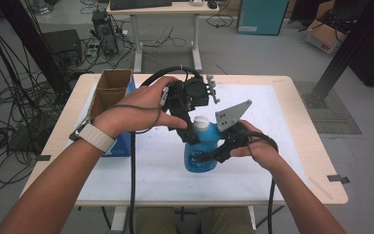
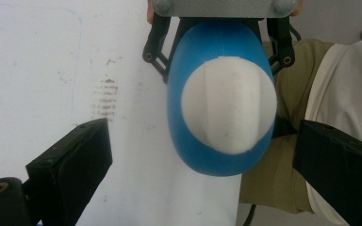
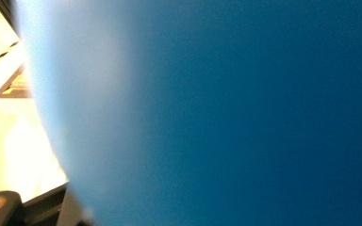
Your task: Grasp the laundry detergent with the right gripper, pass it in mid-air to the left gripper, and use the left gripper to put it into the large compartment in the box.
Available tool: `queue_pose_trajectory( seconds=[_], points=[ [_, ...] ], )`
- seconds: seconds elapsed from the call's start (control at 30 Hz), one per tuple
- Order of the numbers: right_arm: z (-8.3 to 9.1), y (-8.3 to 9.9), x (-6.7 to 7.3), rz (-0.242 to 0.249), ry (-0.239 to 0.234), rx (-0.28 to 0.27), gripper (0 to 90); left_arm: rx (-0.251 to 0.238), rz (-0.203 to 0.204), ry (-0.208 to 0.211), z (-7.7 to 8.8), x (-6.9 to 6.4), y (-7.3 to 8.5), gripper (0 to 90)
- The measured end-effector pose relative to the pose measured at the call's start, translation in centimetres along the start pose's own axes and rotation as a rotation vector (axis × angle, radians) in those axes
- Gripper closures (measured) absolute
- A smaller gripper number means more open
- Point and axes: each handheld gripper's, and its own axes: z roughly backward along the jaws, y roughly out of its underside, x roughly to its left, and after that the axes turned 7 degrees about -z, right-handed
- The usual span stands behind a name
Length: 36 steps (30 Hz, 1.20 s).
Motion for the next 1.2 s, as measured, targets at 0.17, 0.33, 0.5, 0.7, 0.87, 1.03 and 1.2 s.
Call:
queue_pose_trajectory(
  seconds=[0.17,0.33,0.5,0.7,0.87,1.03,1.2],
  points=[
    [-0.02,0.01,0.0,0.001,0.002,0.001,42.8,-0.001,0.0,-0.004,-0.01,0.0,-0.02,5.7],
    [-0.04,0.0,0.03,0.002,-0.002,0.002,42.8,0.001,0.001,-0.003,0.02,0.04,0.01,5.7],
    [-0.04,-0.01,0.02,0.003,-0.003,0.005,42.8,0.001,0.001,-0.004,0.03,0.05,0.01,5.7],
    [-0.04,-0.01,-0.02,0.005,-0.001,0.004,42.8,-0.01,0.016,-0.004,-0.01,0.02,0.07,5.7],
    [-0.08,0.02,-0.01,0.006,-0.002,0.005,42.8,-0.013,0.018,-0.007,-0.01,0.01,0.1,5.7],
    [-0.15,0.02,0.02,0.005,-0.006,0.008,42.8,-0.011,0.017,-0.01,-0.01,-0.01,0.09,5.7],
    [-0.13,0.01,0.01,0.005,-0.006,0.008,42.8,-0.011,0.017,-0.011,-0.04,-0.03,0.1,5.7]
  ],
)
